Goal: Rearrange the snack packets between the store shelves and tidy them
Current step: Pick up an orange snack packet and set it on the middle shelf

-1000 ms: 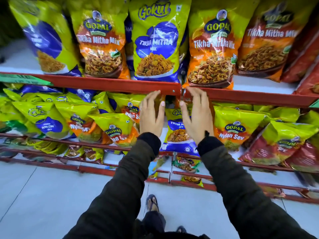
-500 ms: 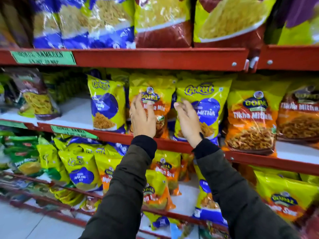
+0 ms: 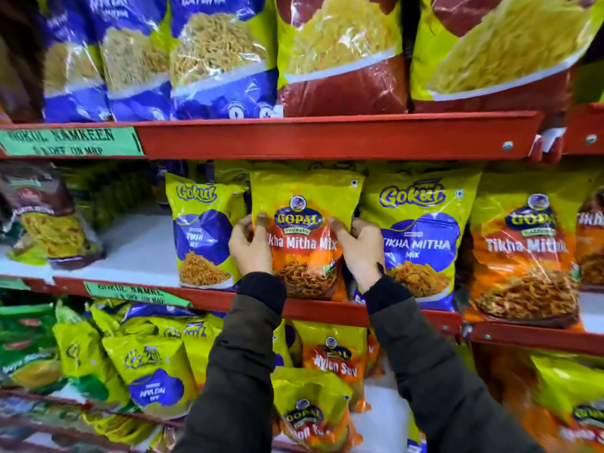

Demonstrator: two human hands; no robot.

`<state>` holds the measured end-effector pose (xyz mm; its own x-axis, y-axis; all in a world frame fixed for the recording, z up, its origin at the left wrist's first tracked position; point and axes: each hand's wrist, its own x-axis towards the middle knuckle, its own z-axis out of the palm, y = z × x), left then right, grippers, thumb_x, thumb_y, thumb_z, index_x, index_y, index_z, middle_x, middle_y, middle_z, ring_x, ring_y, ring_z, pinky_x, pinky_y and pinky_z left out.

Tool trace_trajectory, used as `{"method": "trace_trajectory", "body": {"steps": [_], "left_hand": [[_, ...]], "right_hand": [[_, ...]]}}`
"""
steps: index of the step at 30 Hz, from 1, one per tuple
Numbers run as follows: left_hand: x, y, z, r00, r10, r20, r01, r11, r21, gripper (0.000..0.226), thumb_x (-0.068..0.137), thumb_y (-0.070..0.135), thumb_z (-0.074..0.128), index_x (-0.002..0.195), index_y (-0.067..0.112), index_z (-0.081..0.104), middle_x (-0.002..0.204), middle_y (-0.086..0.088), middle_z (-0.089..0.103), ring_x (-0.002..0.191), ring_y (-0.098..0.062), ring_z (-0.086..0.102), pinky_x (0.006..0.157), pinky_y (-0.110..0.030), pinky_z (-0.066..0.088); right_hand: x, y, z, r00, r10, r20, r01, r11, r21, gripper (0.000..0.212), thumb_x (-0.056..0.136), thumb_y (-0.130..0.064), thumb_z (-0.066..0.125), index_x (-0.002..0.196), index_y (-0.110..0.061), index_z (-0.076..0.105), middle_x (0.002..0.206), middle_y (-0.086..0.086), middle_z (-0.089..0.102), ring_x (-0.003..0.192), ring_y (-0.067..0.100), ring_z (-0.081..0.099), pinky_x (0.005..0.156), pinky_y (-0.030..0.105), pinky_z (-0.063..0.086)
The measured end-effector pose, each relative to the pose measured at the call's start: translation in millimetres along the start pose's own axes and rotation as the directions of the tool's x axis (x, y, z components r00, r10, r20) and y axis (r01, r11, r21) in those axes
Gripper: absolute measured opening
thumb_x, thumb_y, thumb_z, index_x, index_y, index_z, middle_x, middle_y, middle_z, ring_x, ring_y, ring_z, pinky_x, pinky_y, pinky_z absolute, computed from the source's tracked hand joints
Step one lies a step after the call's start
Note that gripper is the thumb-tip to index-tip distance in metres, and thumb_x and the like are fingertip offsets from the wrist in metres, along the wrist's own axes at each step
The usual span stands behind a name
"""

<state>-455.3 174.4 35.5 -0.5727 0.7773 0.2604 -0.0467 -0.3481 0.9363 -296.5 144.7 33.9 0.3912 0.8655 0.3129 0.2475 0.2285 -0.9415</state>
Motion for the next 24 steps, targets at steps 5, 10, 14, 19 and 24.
{"method": "trace_trajectory", "body": {"steps": [5, 10, 14, 19, 24], "left_hand": [[-26, 15, -13, 0.989, 0.119, -0.086, -0.130, 0.982, -0.135, 0.010, 0.089, 0.025, 0.066, 0.088, 0.015, 0.063, 0.076, -0.002, 0.060, 0.073, -0.008, 0.054, 0.071, -0.019, 0.046], [-67, 58, -19, 0.986, 0.160, -0.053, -0.168, 0.962, -0.217, 0.005, 0.089, 0.022, 0.067, 0.086, 0.022, 0.063, 0.074, 0.007, 0.061, 0.064, 0.007, 0.054, 0.065, -0.010, 0.045], [-112, 79, -25, 0.996, 0.065, 0.062, -0.050, 0.975, -0.215, 0.005, 0.088, 0.029, 0.067, 0.086, 0.025, 0.066, 0.083, 0.003, 0.066, 0.080, -0.008, 0.059, 0.080, -0.028, 0.050], [-183, 82, -7, 0.935, -0.179, 0.307, 0.253, 0.942, -0.222, 0.012, 0.088, 0.033, 0.066, 0.085, 0.023, 0.071, 0.077, 0.005, 0.073, 0.073, -0.009, 0.066, 0.076, -0.032, 0.055], [-266, 74, 34, 0.959, -0.126, 0.253, 0.174, 0.969, -0.176, 0.012, 0.089, 0.023, 0.066, 0.088, 0.017, 0.076, 0.094, 0.002, 0.069, 0.090, -0.005, 0.059, 0.088, -0.022, 0.048]], "right_hand": [[-19, -12, -16, 0.993, -0.101, -0.054, 0.108, 0.983, 0.146, 0.059, 0.085, -0.037, 0.076, 0.049, -0.023, 0.031, 0.050, -0.002, 0.023, 0.050, 0.009, 0.021, 0.053, 0.032, 0.017], [-46, -27, -50, 0.999, 0.036, -0.006, -0.029, 0.888, 0.458, 0.038, 0.084, -0.030, 0.079, 0.067, -0.001, 0.060, 0.063, 0.011, 0.052, 0.061, 0.018, 0.047, 0.056, 0.033, 0.040], [-68, -31, -94, 0.990, 0.125, 0.058, -0.136, 0.828, 0.545, 0.041, 0.081, -0.042, 0.079, 0.082, -0.004, 0.064, 0.078, 0.021, 0.046, 0.080, 0.024, 0.046, 0.072, 0.040, 0.036], [-92, -22, -178, 0.986, 0.159, 0.048, -0.159, 0.818, 0.553, 0.055, 0.086, -0.044, 0.074, 0.084, 0.009, 0.060, 0.087, 0.019, 0.035, 0.088, 0.026, 0.040, 0.077, 0.041, 0.031], [-122, -5, -264, 0.982, 0.160, -0.100, -0.086, 0.853, 0.514, 0.047, 0.089, -0.032, 0.074, 0.058, -0.014, 0.043, 0.067, 0.011, 0.026, 0.067, 0.025, 0.021, 0.066, 0.043, 0.020]]}}
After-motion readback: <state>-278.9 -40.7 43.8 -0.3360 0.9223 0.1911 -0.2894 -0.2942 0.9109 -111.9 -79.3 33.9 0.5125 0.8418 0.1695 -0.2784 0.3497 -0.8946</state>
